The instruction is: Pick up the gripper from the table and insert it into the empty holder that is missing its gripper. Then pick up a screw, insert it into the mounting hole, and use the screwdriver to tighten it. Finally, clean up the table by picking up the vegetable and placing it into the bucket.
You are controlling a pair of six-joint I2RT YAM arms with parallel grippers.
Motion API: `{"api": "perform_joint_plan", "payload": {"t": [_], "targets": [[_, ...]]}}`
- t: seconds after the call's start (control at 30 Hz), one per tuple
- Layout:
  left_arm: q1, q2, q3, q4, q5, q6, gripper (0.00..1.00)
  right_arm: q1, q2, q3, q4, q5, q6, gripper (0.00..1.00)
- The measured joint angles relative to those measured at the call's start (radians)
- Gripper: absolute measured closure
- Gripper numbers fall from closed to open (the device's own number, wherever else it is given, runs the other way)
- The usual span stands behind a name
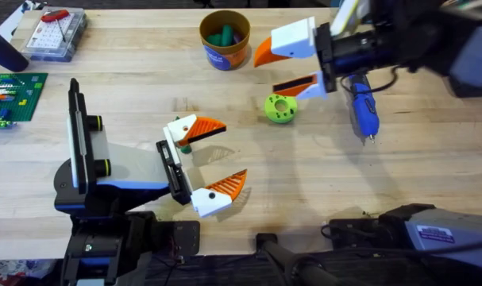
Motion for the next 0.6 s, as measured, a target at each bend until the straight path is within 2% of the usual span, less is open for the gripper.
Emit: {"api": "perform_joint_plan", "payload": {"t": [0.2, 0.4, 0.6], "targets": [[0.0, 0.0, 0.0, 0.0, -0.003, 0.0, 0.01, -0.002, -0.009, 0.004, 0.006, -0.022, -0.034, 0.009], [0.0, 0.0, 0.0, 0.0, -0.004, 0.0, 0.01, -0.003, 0.011, -0.001, 0.13, -0.156, -0.068, 0.009], [0.0, 0.0, 0.0, 0.0, -0.004, 0.0, 0.01, 0.0, 0.011, -0.001, 0.065, -0.246, -0.158, 0.009]]}}
